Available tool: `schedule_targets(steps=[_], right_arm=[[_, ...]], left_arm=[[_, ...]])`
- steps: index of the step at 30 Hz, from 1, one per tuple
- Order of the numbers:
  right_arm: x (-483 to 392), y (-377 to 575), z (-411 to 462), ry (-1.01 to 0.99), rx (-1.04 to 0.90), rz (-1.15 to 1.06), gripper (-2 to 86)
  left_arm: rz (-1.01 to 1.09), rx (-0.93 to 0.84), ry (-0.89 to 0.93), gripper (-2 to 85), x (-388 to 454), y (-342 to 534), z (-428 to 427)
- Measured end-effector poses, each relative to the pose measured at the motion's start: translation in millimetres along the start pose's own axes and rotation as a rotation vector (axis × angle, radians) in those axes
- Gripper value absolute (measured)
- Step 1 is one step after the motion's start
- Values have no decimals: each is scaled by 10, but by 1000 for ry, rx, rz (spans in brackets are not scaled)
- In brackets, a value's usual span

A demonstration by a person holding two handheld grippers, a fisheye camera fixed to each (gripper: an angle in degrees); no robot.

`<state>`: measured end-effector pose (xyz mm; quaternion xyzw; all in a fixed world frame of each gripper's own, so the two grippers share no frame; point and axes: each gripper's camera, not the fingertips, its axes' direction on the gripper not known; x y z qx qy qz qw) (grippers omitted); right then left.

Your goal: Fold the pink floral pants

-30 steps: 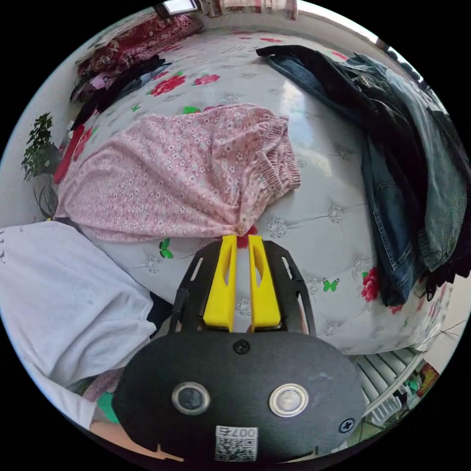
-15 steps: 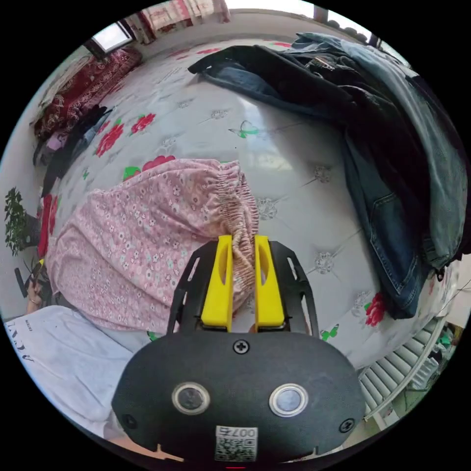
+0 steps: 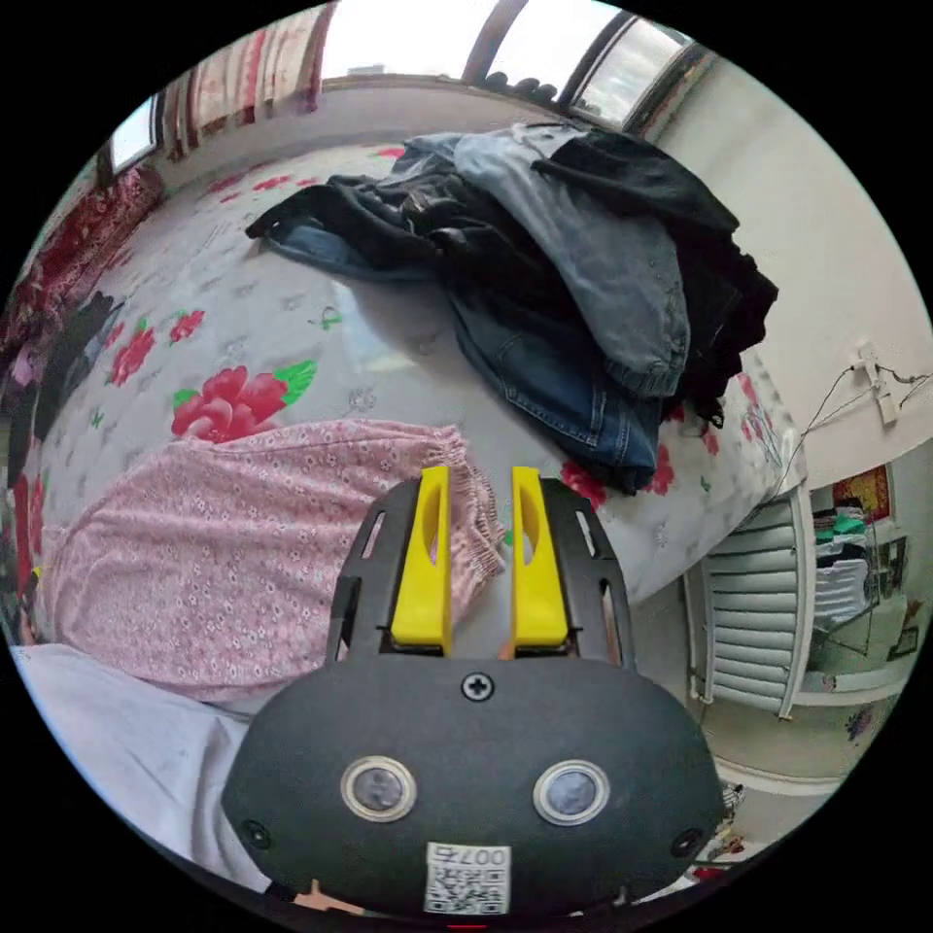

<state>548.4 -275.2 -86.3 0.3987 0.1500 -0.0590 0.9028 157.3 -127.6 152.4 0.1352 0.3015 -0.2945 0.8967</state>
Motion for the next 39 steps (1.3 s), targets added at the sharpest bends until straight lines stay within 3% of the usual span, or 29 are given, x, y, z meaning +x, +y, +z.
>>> schedule_targets(steps=[4,8,12,15,19,26,29,32,39], right_arm=[[-675,39,-165,-241,94,-203,72],[-1970,177,55,-532,-43,-600,72],[-2843,646,155,-640,-177,-873,74],[-3104,1001,229,-570,-222,-974,68],[-3060,1055,169,-538,-180,-934,64],[-2891,903,-40,-611,-117,-815,64],[-2883,997,-42,-629,-118,-776,67],[-2762,1160,-10,-646,-132,-689,71],[-1847,1439,34,-476,-70,-351,81]], left_arm=[[-44,-8,-84,58,-138,203,-222],[-127,-58,-91,78,-287,253,-54],[-84,-173,-167,67,-180,155,303],[-25,-176,-248,7,-4,116,331],[32,-74,-293,-7,217,51,42],[181,198,-193,-10,393,-378,-533],[209,168,-242,-10,247,-555,-221],[92,-106,-263,-9,-128,-532,439],[-35,28,-110,-4,-472,-329,264]])
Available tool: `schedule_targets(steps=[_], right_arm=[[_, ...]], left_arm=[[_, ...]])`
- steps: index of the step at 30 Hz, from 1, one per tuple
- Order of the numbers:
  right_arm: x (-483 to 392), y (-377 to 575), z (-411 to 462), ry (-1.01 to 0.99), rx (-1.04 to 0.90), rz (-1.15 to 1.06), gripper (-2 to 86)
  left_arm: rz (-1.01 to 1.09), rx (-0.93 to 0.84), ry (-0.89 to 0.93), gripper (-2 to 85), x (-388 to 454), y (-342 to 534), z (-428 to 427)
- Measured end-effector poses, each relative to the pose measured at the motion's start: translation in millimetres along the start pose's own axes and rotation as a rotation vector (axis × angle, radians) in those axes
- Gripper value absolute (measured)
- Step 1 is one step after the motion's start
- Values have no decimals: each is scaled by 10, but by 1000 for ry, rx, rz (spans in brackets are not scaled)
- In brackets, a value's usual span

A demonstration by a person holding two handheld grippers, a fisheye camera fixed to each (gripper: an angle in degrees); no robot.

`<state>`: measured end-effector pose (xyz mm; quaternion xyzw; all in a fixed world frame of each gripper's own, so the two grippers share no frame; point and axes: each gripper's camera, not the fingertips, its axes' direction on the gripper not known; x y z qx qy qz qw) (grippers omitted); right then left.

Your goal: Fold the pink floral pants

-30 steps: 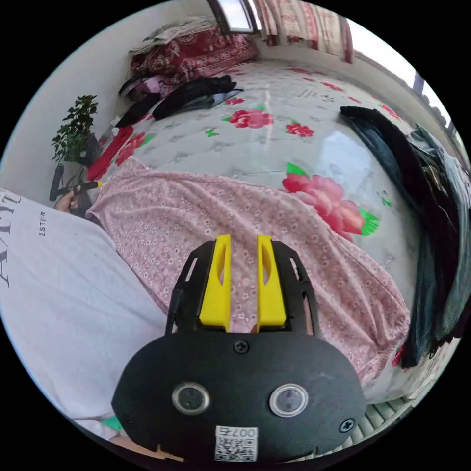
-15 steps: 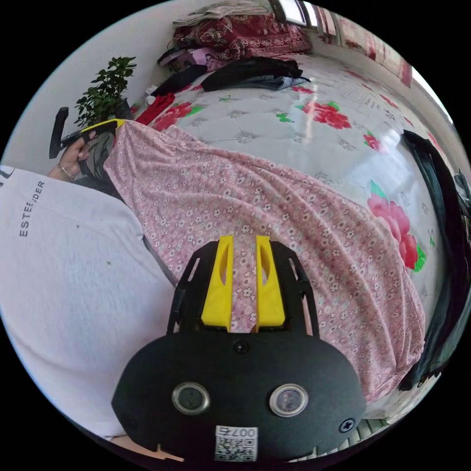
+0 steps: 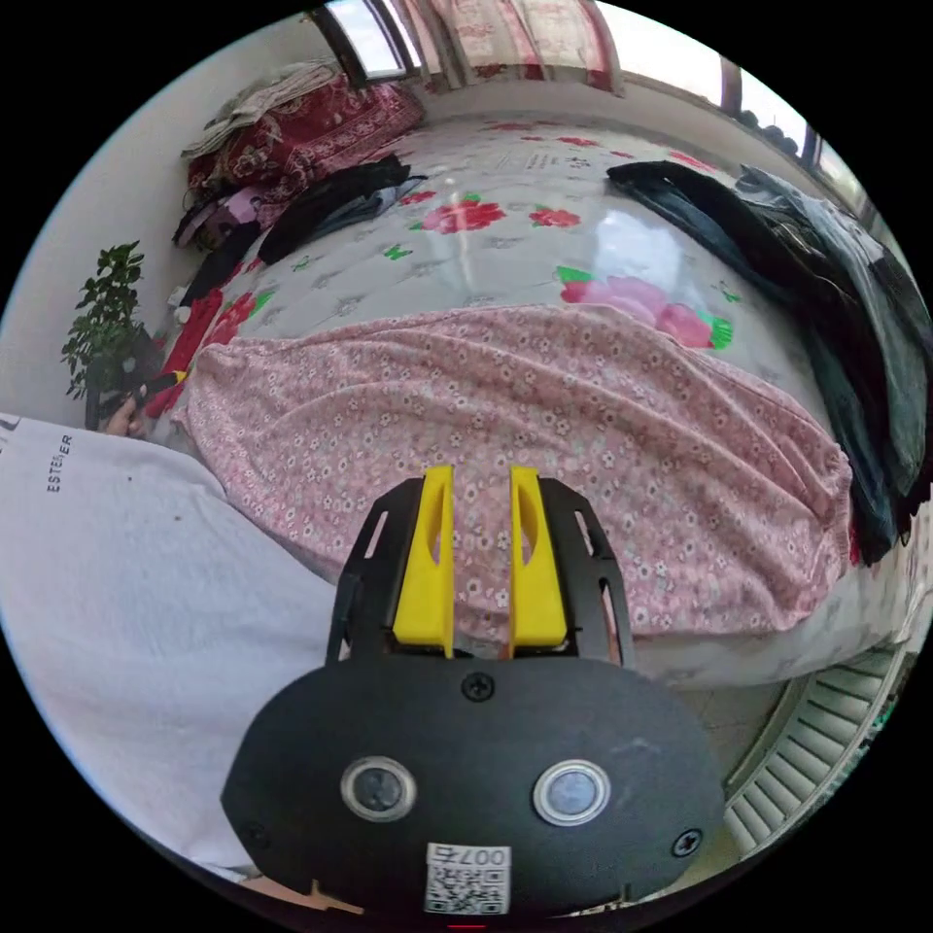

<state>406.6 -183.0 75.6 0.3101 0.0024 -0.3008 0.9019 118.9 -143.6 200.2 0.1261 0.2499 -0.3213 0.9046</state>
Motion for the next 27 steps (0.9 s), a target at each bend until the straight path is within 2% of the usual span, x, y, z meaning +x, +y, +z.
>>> schedule_targets(steps=[4,10,13,15,17,19,23,25,27], right_arm=[[394,-46,-244,98,90,90,80],[811,-715,-255,196,100,12,73],[968,-1067,-3,160,28,-23,61],[1064,-1247,340,94,-89,-44,35],[1117,-1284,546,38,-177,-69,15],[1128,-1243,496,77,-125,-119,6],[1299,-1293,251,146,10,-108,2],[1371,-1391,291,180,32,-78,3],[1515,-1547,503,154,-47,-9,10]], left_arm=[[78,20,47,3,82,-289,5],[359,-112,148,52,660,-958,574],[470,-262,158,57,963,-1092,1000],[517,-254,17,5,1103,-1061,1074],[555,-260,-29,-4,1172,-1021,1070],[546,-313,-103,-7,1156,-1025,1065],[477,-341,-402,-9,753,-1011,970],[369,-363,-400,-8,447,-1069,960],[181,-294,-184,-5,113,-1158,850]])
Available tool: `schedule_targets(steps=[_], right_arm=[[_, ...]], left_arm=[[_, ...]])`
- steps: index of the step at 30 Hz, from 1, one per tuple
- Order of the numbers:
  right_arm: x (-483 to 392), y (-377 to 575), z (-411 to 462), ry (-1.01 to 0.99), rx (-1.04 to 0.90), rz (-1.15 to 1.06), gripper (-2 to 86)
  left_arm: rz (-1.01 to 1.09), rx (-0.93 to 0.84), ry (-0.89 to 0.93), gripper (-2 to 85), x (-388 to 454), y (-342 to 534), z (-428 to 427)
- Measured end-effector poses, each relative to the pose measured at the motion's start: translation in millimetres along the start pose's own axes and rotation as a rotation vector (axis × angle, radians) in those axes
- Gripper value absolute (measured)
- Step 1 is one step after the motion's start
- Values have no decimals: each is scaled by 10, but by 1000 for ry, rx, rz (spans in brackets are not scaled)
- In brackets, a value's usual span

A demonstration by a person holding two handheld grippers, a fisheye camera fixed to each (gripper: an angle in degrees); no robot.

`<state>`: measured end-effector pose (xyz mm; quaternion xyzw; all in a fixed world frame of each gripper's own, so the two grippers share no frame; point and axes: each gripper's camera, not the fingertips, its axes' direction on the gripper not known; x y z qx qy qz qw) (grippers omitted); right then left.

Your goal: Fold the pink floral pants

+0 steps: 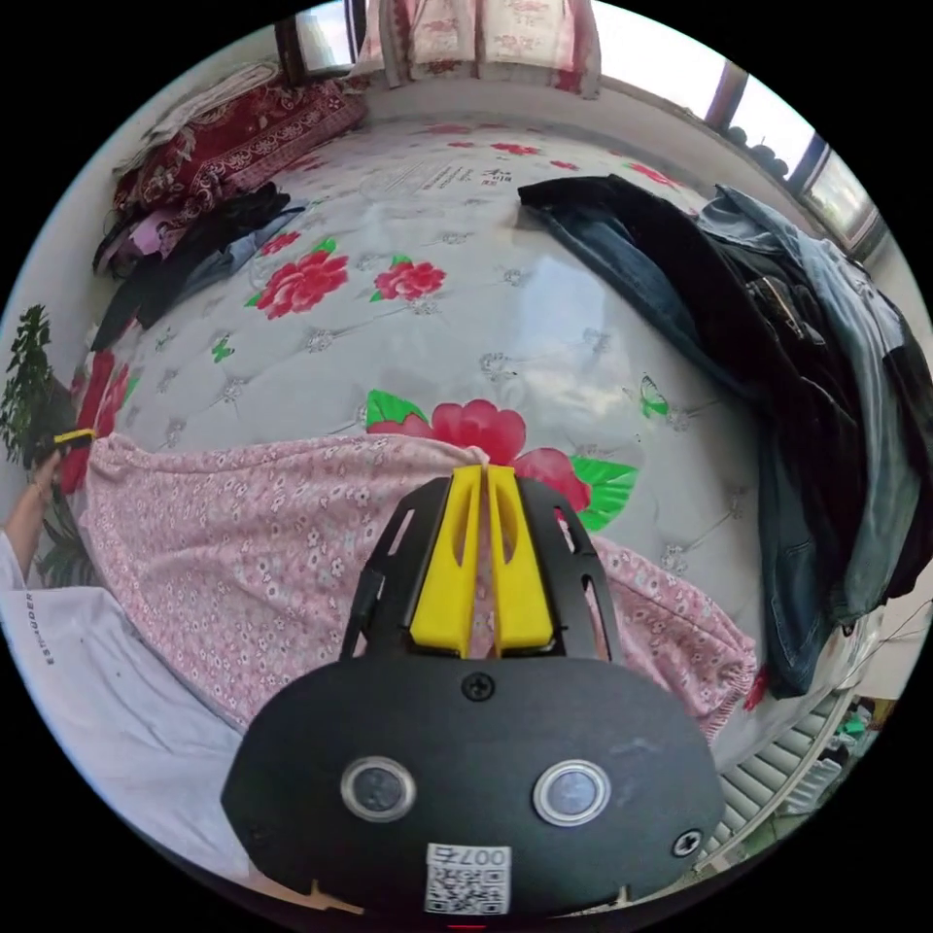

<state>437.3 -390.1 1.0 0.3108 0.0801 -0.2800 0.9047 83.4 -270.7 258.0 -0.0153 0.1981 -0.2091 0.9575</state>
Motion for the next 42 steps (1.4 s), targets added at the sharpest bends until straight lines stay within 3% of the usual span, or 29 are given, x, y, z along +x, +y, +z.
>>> schedule_targets(steps=[3,5,9,13,19,21,24,26,28,30,32,34,36,39,42], right_arm=[[52,-8,-49,37,41,63,27],[-9,46,-215,25,118,48,37],[-637,-2,-319,-115,141,-201,52],[-1593,-100,-139,-312,68,-473,61],[-3111,-59,-230,-606,82,-788,76],[-3699,47,-181,-664,8,-958,73],[-4226,270,274,-506,-191,-1131,44],[-4199,340,427,-348,-149,-1148,17],[-3858,162,186,-425,-33,-1039,7],[-3046,-252,-298,-583,92,-783,2],[-2260,-446,-711,-581,240,-603,1],[-1415,-500,-1126,-472,381,-427,2],[-277,-345,-1649,-205,519,-188,5],[972,67,-2062,206,514,184,18],[1533,644,-2212,336,466,356,30]], left_arm=[[-32,132,172,14,-122,43,-131],[41,117,212,40,-47,31,-110],[269,91,224,50,321,-61,-11],[385,22,117,20,616,-161,116],[132,130,132,2,159,183,-210],[41,162,128,0,1,511,-316],[-72,179,176,2,-134,924,-338],[-115,175,180,5,-172,1132,-312],[-137,165,186,13,-202,1293,-271],[-158,155,210,30,-243,1414,-208],[-151,151,235,43,-240,1401,-163],[-128,155,254,55,-194,1301,-136],[-65,161,289,75,-55,1082,-107],[5,112,293,99,194,794,28],[41,54,166,86,486,627,192]])
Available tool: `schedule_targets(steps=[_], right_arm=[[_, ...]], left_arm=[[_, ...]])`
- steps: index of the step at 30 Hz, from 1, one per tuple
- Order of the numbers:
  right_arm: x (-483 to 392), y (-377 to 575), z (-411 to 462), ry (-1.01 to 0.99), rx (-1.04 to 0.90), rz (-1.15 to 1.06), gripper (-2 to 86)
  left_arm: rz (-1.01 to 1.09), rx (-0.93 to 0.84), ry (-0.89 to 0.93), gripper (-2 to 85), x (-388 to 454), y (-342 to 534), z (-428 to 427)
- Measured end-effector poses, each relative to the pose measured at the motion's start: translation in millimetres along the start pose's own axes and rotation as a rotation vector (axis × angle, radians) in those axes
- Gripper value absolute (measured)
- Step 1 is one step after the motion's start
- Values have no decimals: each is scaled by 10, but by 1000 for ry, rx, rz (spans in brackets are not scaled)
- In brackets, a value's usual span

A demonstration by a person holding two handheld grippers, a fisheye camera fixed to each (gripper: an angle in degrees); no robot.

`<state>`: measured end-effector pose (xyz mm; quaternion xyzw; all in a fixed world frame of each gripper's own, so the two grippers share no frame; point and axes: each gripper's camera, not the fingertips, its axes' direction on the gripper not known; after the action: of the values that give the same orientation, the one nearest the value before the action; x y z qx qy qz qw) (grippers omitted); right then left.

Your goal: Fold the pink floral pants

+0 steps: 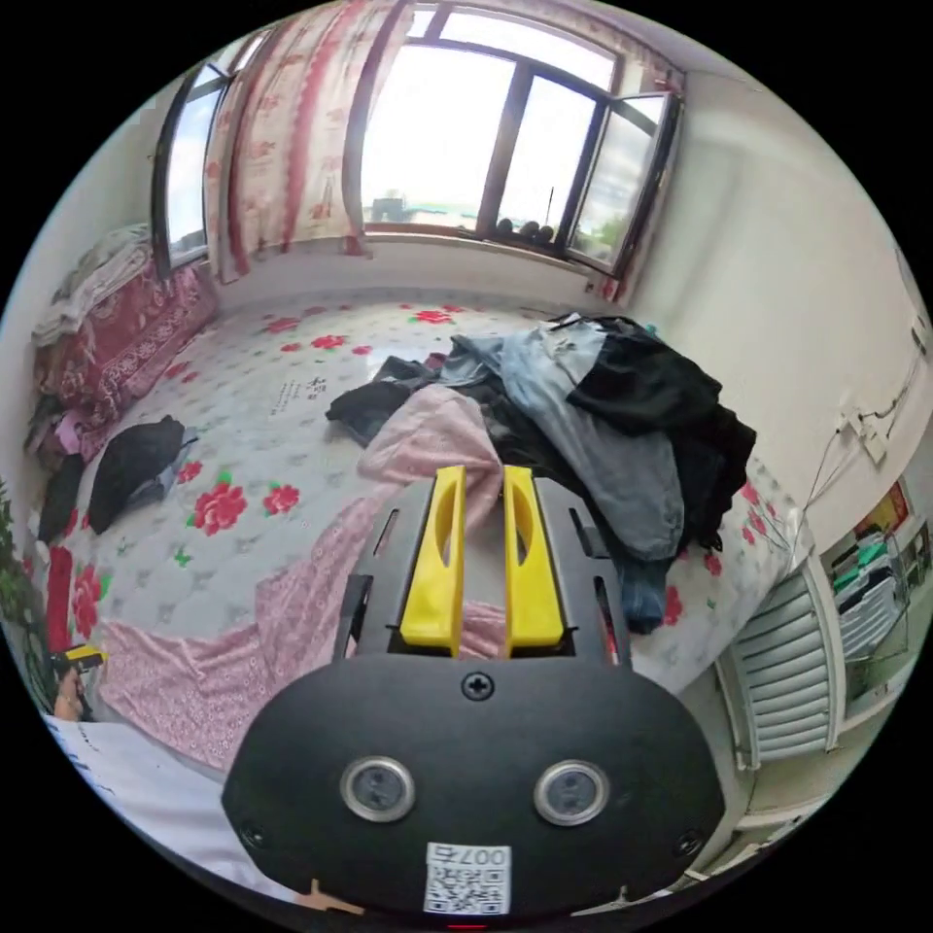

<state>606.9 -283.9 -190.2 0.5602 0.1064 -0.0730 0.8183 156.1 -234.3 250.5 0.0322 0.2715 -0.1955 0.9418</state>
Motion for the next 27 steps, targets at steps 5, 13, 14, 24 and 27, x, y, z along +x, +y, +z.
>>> schedule_targets(steps=[5,13,14,24,27], right_arm=[[-425,912,244,-281,-135,-111,40],[-2464,2277,965,-647,-502,-500,25],[-2580,2321,941,-603,-459,-515,19],[-2873,2544,685,-699,-546,-777,21],[-2879,2424,582,-670,-456,-755,22]], left_arm=[[40,4,-116,7,257,-34,31],[-178,67,-321,18,-595,230,-312],[-196,45,-261,34,-714,227,-249],[-114,128,-66,77,-541,44,-370],[-63,-33,-146,71,-375,-93,110]])
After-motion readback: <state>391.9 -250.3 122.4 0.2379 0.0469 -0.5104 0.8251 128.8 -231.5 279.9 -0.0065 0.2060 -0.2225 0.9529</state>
